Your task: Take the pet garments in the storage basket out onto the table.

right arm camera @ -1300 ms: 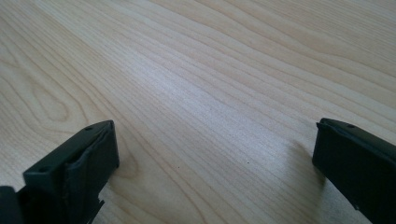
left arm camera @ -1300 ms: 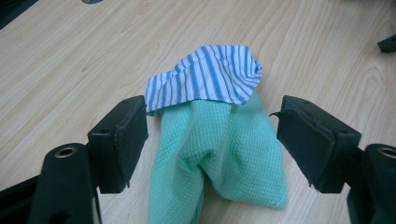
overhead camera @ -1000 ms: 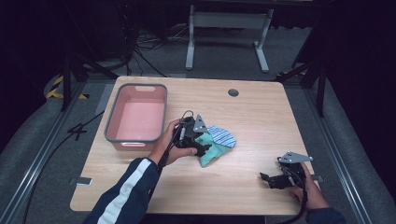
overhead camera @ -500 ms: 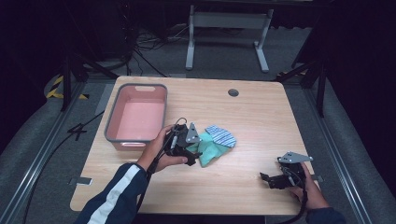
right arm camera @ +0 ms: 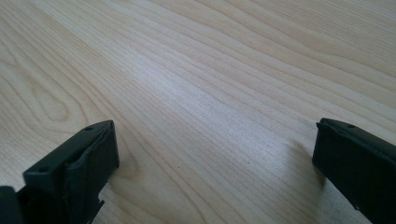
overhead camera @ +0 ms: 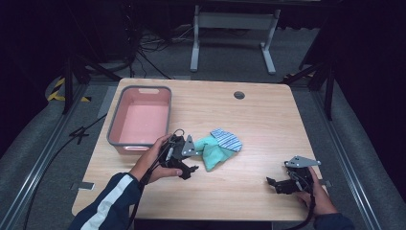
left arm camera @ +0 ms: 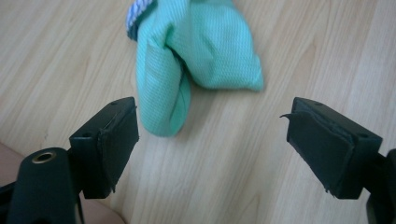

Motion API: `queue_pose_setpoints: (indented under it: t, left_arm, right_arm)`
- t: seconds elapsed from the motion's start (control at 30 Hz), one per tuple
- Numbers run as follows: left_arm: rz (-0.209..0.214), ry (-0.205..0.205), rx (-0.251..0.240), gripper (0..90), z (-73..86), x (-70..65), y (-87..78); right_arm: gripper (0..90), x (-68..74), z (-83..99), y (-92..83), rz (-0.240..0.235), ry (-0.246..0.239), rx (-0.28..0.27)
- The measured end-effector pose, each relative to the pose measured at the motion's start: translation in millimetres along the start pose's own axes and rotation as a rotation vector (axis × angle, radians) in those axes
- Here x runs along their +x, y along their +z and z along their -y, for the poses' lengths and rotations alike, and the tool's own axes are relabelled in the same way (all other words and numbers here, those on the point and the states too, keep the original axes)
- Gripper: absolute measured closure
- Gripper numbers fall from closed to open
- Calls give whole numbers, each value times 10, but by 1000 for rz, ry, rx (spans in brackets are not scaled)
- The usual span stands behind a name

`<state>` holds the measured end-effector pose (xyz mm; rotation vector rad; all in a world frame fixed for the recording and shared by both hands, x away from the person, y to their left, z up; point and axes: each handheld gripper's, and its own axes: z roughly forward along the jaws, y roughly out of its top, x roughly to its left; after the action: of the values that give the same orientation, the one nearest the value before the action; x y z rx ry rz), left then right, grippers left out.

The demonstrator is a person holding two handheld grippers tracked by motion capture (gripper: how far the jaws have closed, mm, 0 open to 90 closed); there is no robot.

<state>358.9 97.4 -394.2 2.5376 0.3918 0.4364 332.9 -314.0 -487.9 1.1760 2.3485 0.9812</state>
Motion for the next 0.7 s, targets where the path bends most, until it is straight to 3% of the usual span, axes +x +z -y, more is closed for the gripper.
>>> queue_pose_setpoints:
  t: [0.37, 0.7]
  left_arm:
    - [4, 25, 46, 172, 262, -75, -69]
    - [-17, -5, 87, 173, 593, -79, -128]
  right_arm:
    - [6, 0, 0, 0, 0, -1, 0]
    - [6, 1, 0, 0, 0, 2, -1]
